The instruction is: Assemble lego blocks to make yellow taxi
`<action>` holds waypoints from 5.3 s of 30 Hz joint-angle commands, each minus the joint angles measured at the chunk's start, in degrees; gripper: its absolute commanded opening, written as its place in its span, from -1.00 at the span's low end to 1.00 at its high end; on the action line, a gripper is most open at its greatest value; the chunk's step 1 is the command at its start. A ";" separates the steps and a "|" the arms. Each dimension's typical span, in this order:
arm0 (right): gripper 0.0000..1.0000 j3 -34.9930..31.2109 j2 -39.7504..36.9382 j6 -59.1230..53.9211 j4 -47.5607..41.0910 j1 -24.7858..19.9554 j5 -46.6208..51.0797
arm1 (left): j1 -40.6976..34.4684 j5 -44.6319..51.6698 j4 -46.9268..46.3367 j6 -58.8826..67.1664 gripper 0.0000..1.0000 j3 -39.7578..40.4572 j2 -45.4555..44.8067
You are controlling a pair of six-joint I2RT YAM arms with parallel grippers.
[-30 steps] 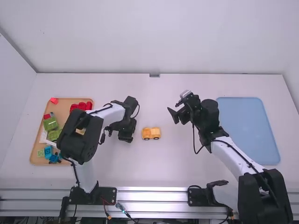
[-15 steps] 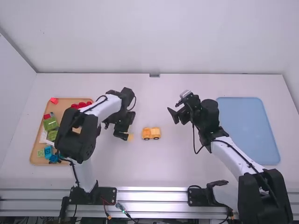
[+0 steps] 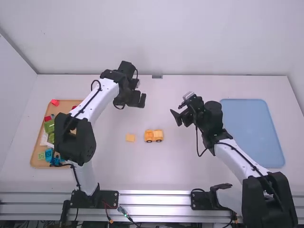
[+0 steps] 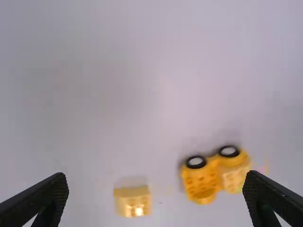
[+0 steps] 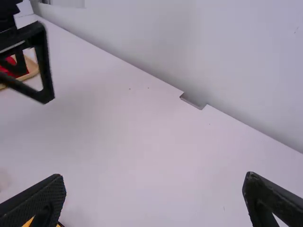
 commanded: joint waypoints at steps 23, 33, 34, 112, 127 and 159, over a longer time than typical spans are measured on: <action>0.98 -0.63 -0.83 -1.75 -0.17 0.04 -0.50 | 16.87 40.61 -20.65 112.32 0.98 -8.44 -2.47; 0.98 -0.63 -0.83 -2.25 -0.15 0.07 -0.52 | 19.71 40.57 -0.83 113.63 0.98 -27.04 -2.47; 0.98 -0.63 -0.83 -2.27 -0.15 0.22 -0.50 | 19.67 40.76 3.06 112.67 0.98 -29.81 -2.47; 0.96 -0.52 20.37 -32.74 -0.15 -2.51 -42.47 | 19.34 49.72 51.45 86.51 -0.70 -54.99 1.40; 0.98 -0.63 20.39 -35.85 -6.12 -2.51 -37.97 | 17.64 58.97 40.26 86.55 -0.70 -46.29 1.38; 0.98 9.20 45.13 -36.13 4.09 3.26 -38.29 | 2.58 47.12 51.19 66.05 -0.90 -45.97 1.31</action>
